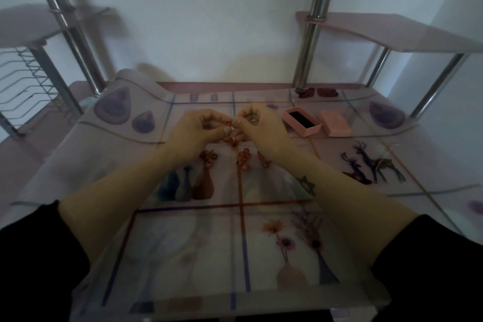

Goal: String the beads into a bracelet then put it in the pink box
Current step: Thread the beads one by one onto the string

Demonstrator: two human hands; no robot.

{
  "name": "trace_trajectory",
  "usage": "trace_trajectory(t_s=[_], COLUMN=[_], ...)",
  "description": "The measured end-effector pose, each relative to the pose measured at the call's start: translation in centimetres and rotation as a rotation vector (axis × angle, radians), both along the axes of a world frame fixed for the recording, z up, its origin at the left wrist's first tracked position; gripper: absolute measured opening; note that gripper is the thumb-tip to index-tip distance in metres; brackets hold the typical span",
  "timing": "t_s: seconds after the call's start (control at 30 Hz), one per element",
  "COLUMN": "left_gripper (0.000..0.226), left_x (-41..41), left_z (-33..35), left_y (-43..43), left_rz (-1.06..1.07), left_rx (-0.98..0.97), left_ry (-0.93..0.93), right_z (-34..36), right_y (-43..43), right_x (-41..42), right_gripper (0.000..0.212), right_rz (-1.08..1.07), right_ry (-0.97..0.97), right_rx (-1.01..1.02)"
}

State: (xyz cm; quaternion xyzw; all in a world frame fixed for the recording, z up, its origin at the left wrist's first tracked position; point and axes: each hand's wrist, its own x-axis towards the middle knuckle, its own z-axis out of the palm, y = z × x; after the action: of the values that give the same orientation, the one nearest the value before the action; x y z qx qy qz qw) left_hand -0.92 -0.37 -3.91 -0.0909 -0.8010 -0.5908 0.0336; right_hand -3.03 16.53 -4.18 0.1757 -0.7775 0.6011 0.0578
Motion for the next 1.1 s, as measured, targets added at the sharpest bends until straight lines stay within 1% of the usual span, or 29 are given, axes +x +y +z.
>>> trace_trajectory(t_s=[0.13, 0.3, 0.5, 0.7, 1.1], left_gripper=[0.015, 0.018, 0.019, 0.017, 0.019], left_x=[0.15, 0.22, 0.51, 0.78, 0.82], left_z=[0.01, 0.16, 0.33, 0.48, 0.5], left_y=[0.02, -0.01, 0.08, 0.16, 0.21], left_rz=[0.016, 0.038, 0.018, 0.015, 0.04], left_rx=[0.019, 0.012, 0.008, -0.005, -0.019], left_ry=[0.014, 0.012, 0.008, 0.028, 0.025], right_z=[-0.06, -0.11, -0.08, -0.1, 0.31], right_y=[0.03, -0.04, -0.06, 0.0, -0.19], right_x=[-0.04, 0.01, 0.07, 0.19, 0.46], right_gripper=[0.004, 0.013, 0.014, 0.006, 0.004], right_rz=[0.006, 0.003, -0.001, -0.012, -0.017], right_ry=[0.008, 0.036, 0.046, 0.056, 0.067], right_rx=[0.014, 0.032, 0.049, 0.072, 0.125])
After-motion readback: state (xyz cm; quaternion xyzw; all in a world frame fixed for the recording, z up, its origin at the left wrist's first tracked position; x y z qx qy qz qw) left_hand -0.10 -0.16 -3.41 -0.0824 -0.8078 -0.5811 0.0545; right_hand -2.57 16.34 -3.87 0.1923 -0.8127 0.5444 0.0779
